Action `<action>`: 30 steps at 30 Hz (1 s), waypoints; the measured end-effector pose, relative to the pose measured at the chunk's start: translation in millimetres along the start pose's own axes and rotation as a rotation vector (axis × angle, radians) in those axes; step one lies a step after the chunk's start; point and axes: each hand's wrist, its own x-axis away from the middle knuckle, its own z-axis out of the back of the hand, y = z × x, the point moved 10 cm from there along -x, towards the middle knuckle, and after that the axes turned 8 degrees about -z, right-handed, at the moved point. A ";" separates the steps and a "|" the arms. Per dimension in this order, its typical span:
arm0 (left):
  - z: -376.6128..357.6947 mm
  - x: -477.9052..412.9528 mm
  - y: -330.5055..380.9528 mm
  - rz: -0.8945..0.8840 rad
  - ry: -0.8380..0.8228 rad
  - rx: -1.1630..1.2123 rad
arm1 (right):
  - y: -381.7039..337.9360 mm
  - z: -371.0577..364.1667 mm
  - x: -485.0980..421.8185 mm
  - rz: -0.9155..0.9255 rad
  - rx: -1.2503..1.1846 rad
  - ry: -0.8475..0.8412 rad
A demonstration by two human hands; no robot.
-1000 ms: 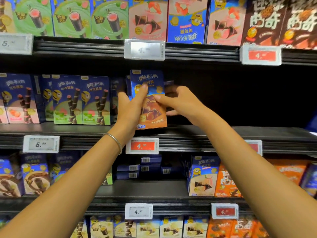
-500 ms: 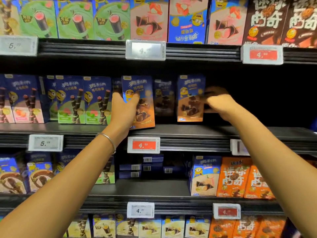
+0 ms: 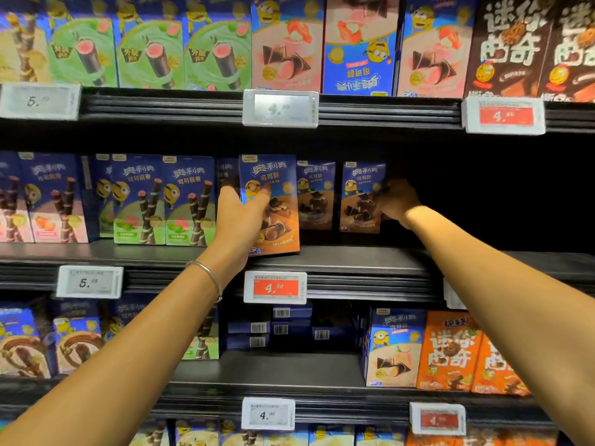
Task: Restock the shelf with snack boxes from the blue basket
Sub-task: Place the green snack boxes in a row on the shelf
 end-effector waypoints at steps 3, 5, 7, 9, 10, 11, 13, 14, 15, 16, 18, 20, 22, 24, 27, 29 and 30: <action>3.0 -0.1 0.0 -0.007 0.004 0.020 | -7.3 -7.6 -4.6 0.053 0.088 0.016; 6.0 -0.9 0.2 -0.014 0.015 0.034 | -9.6 -12.5 -7.7 0.077 0.122 0.008; 7.0 -2.0 0.0 -0.011 0.014 0.057 | -8.5 -16.3 -10.4 0.068 0.108 -0.013; 7.1 -2.1 -0.2 -0.003 0.011 0.051 | -6.4 -17.6 -14.6 0.060 0.121 -0.014; 6.9 -2.5 -0.7 -0.001 0.008 0.049 | -5.3 -16.7 -16.8 0.052 0.134 -0.007; 6.6 -2.9 -1.2 0.001 0.004 0.049 | -3.2 -16.0 -17.9 0.030 0.136 -0.005; 6.3 -2.4 -1.6 0.008 -0.002 0.044 | 1.0 -11.2 -18.1 -0.028 0.130 0.022; 6.1 -2.4 -2.1 0.011 -0.002 0.043 | 2.2 -4.9 -16.5 -0.064 0.146 0.072; 5.6 -1.6 -2.1 0.018 -0.005 0.046 | -1.1 4.6 -10.5 -0.082 0.163 0.148; 4.4 -1.3 -2.2 0.025 -0.009 0.052 | -10.2 12.8 -2.0 -0.062 0.167 0.226; -0.9 -0.7 -1.8 0.035 -0.017 0.066 | -35.6 16.5 19.1 0.046 0.064 0.256; -9.9 -0.6 0.4 0.036 -0.032 0.079 | -50.5 -6.0 44.3 0.048 -0.105 0.042; -22.0 -0.1 2.3 0.046 -0.060 0.076 | -54.9 -34.3 74.7 -0.015 -0.180 -0.199; -35.0 0.8 3.8 0.071 -0.099 0.133 | -63.2 -44.9 97.8 0.016 -0.228 -0.286; -52.4 0.6 5.6 0.099 -0.158 0.198 | -71.7 -45.7 112.3 0.033 -0.340 -0.336; -57.7 -2.6 11.2 0.049 -0.212 0.100 | -70.8 -40.2 110.9 0.028 -0.341 -0.301; -56.6 -5.6 18.8 -0.028 -0.238 -0.029 | -69.3 -37.2 107.7 0.032 -0.298 -0.268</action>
